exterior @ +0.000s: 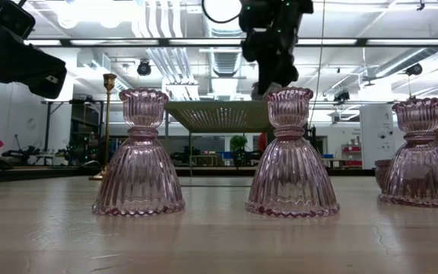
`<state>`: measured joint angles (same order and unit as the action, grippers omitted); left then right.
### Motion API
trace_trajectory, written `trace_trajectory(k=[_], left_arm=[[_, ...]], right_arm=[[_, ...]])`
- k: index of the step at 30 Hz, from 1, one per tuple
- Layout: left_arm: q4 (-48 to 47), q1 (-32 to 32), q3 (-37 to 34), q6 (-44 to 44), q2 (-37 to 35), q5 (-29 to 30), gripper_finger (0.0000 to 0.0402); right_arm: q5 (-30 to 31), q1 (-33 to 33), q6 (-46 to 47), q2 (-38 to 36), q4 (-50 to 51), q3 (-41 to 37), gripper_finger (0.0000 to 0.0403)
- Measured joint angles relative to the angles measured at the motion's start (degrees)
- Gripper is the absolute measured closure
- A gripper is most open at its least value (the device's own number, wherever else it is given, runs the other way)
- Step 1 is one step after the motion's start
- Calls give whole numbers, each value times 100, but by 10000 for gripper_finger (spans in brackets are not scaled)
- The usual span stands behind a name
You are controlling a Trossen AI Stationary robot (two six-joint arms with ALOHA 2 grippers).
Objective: Pick & Place candle stick holders
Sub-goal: Put the white scented candle on the shelf
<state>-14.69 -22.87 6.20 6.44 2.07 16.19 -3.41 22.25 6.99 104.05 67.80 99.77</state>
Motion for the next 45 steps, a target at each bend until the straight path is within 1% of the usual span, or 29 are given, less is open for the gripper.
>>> trace_trajectory(k=[8, 21, 31, 40, 45], left_arm=[[2, 0, 0, 0, 0, -1, 381], [-12, 1, 0, 0, 0, 1, 381], [-16, 1, -1, 0, 0, 0, 381], [-40, 0, 0, 0, 0, -1, 381], [-40, 2, 0, 0, 0, -1, 381]], right_arm=[[0, 191, -159, 419, -4, 219, 103], [-9, 164, -185, 452, 82, 211, 95], [-7, 121, -141, 452, 62, 179, 80], [-3, 53, -175, 450, 53, 174, 58], [16, 9, -288, 408, 550, 325, 49]])
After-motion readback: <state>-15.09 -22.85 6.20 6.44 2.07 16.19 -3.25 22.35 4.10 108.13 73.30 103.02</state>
